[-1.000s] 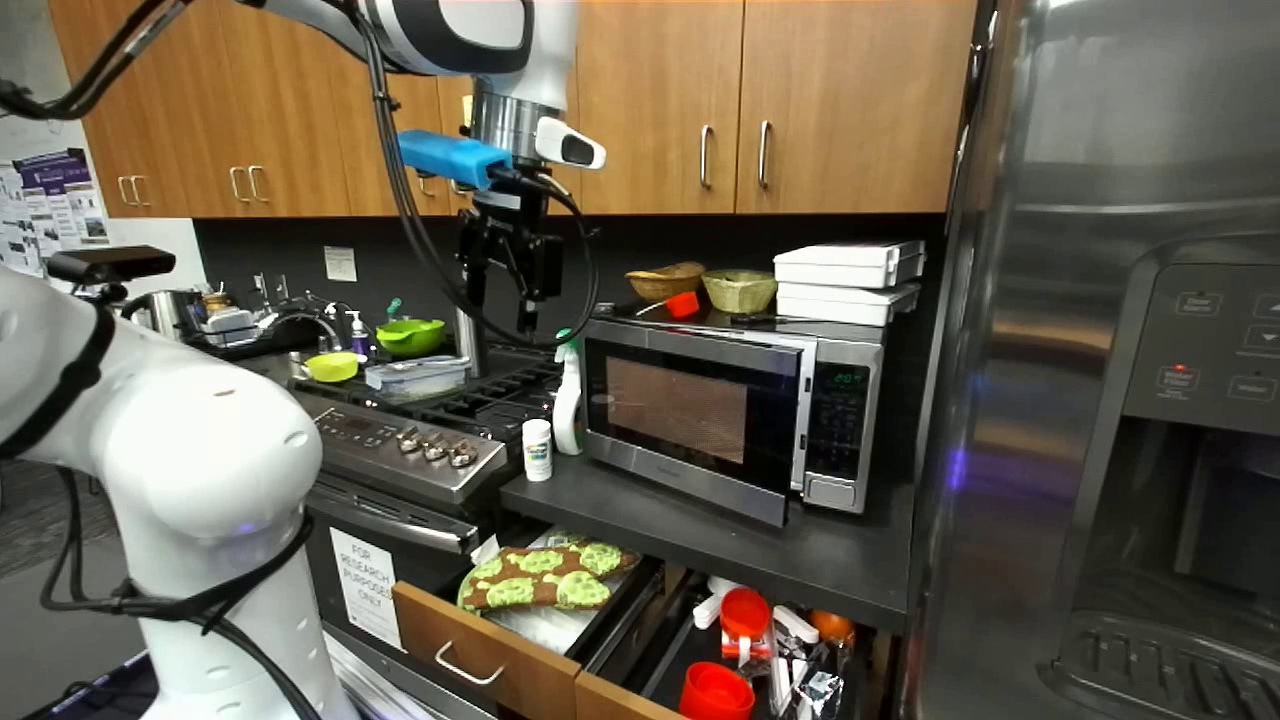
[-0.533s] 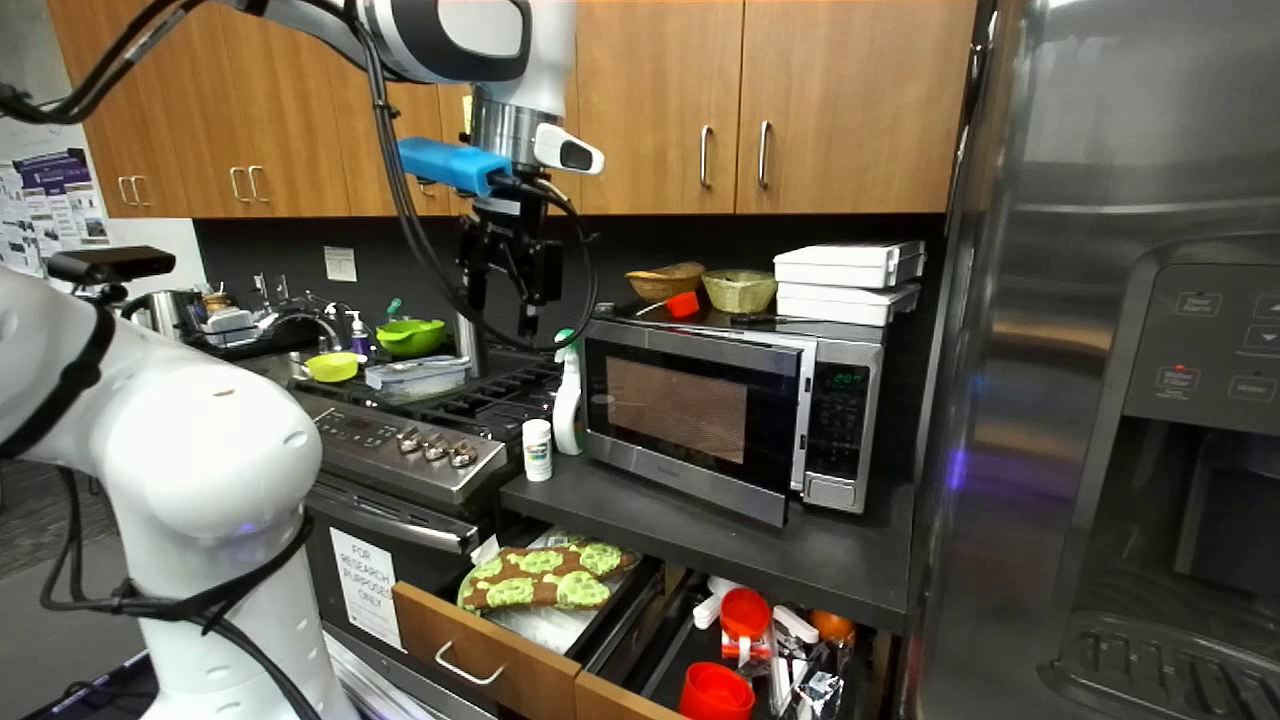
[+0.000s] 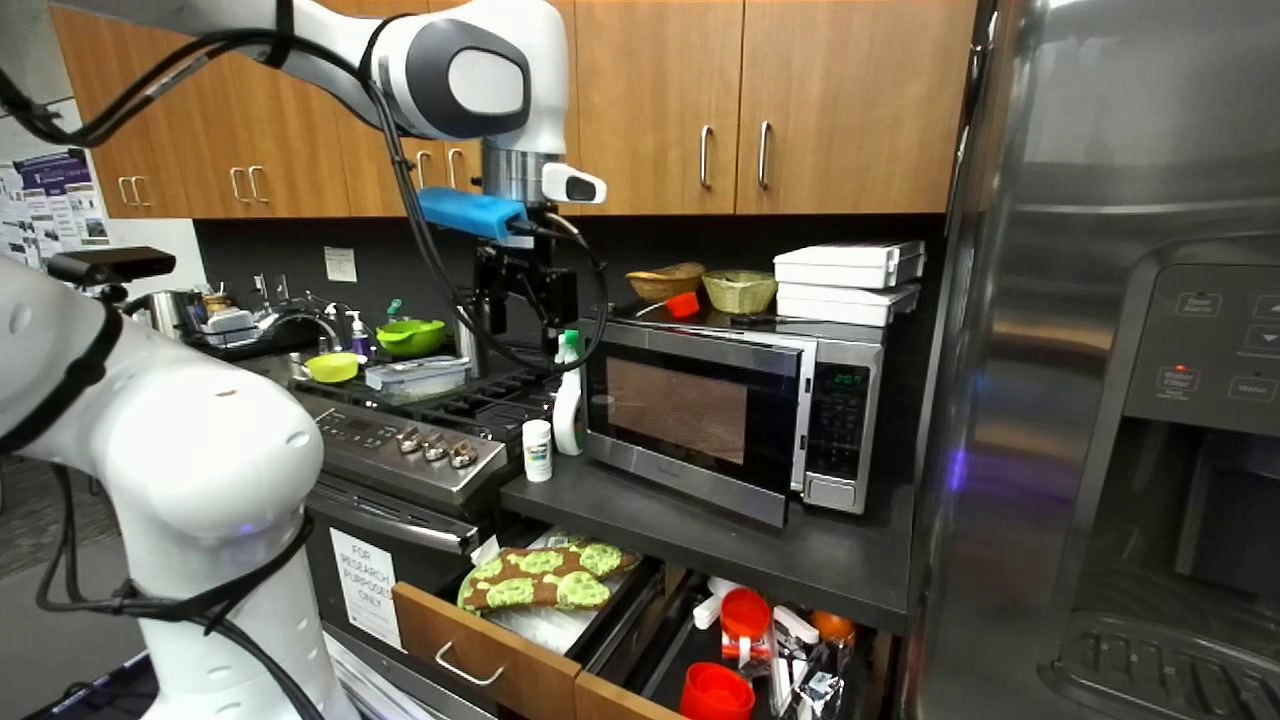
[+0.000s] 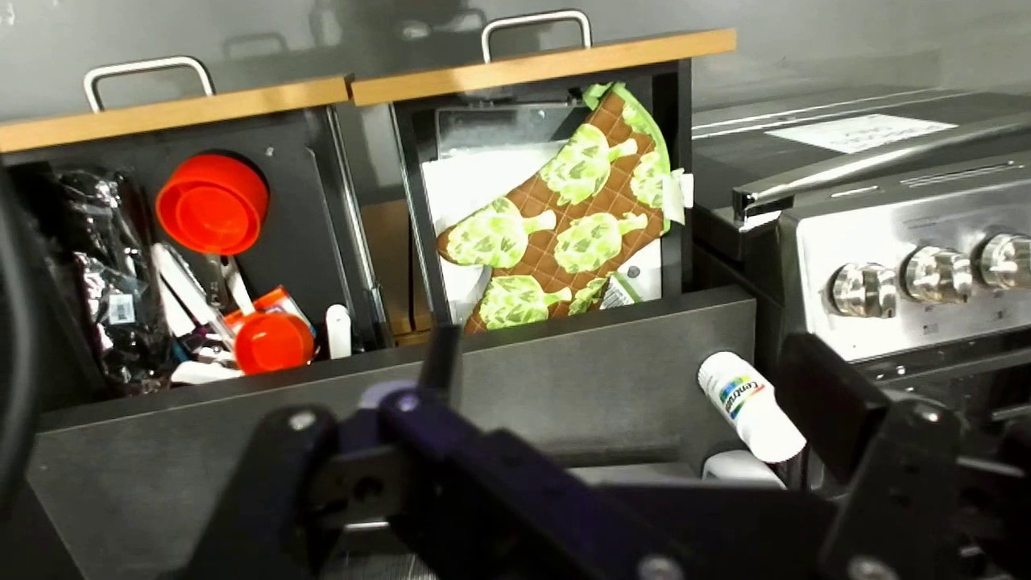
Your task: Close the microwave door
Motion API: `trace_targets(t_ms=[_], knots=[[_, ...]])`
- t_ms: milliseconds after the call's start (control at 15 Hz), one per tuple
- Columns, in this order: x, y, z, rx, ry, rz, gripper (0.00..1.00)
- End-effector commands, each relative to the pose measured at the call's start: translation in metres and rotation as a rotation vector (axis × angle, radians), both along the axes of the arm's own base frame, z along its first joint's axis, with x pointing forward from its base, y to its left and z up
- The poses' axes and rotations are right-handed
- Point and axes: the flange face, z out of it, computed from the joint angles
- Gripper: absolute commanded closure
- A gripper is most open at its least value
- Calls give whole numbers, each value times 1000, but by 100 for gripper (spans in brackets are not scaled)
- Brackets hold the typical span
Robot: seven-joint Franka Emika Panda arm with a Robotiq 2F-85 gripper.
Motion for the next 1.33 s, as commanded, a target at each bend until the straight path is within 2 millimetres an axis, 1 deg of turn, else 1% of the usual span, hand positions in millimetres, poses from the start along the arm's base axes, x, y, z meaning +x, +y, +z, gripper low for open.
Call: trace_targets(t_ms=[0,333,667,933,1267], knots=[[25,7,-24,-31,-39,16,0],[55,8,-64,-67,-77,-14,0],[83,2,-95,-87,-73,-40,0],[97,-5,-114,-101,-57,-62,0],[117,-15,-124,-119,-34,-88,0]])
